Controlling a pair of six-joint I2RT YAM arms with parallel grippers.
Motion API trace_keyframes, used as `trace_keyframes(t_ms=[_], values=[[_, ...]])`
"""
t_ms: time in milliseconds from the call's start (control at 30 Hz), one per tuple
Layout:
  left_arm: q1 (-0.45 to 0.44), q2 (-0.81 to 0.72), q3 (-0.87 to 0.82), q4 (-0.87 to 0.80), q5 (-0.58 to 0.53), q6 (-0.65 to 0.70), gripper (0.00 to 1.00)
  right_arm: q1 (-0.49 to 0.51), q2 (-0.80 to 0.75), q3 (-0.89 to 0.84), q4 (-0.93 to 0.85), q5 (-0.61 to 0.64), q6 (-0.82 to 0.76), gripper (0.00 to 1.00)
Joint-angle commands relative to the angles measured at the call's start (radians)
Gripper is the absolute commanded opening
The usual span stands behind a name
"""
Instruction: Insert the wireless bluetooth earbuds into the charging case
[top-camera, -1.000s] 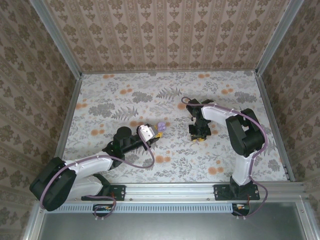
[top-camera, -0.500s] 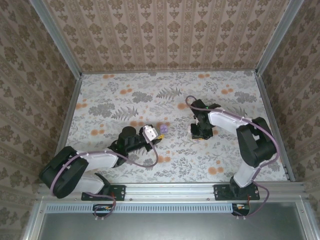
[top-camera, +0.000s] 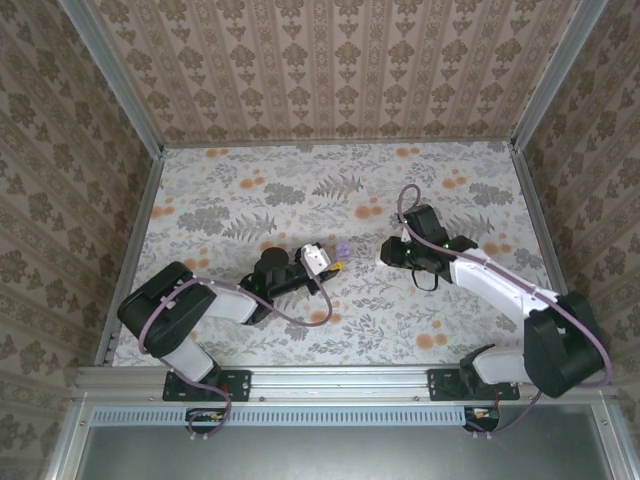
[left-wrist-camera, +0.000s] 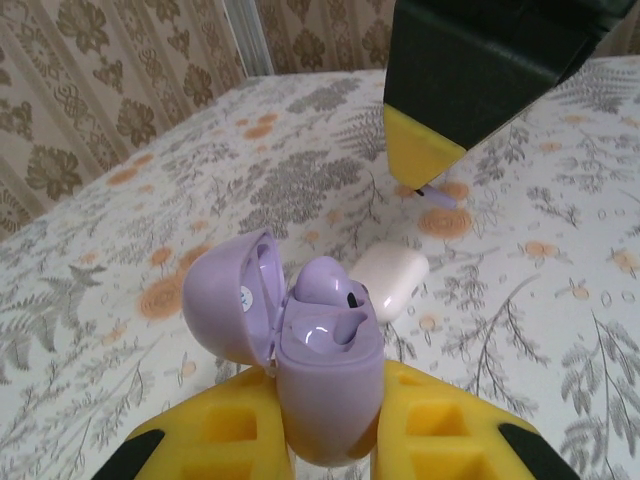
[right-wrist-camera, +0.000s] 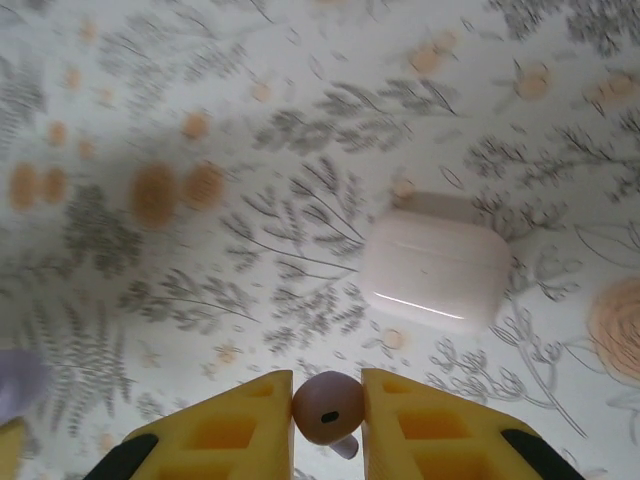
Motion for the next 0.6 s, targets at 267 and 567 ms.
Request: trace_keyframes(t_ms=[267, 567], values=[[-0.025, 0.105, 0.109, 0.132, 0.007, -0.063, 0.02, 0.006, -0.186, -0.162, 0.433, -0.109, 0.055, 0.23], [-0.033, 0.143, 0.147, 0.165, 0.008, -0.094, 0.01, 0.043, -0.214, -0.218, 0.623, -0.116, 0.084, 0.23]])
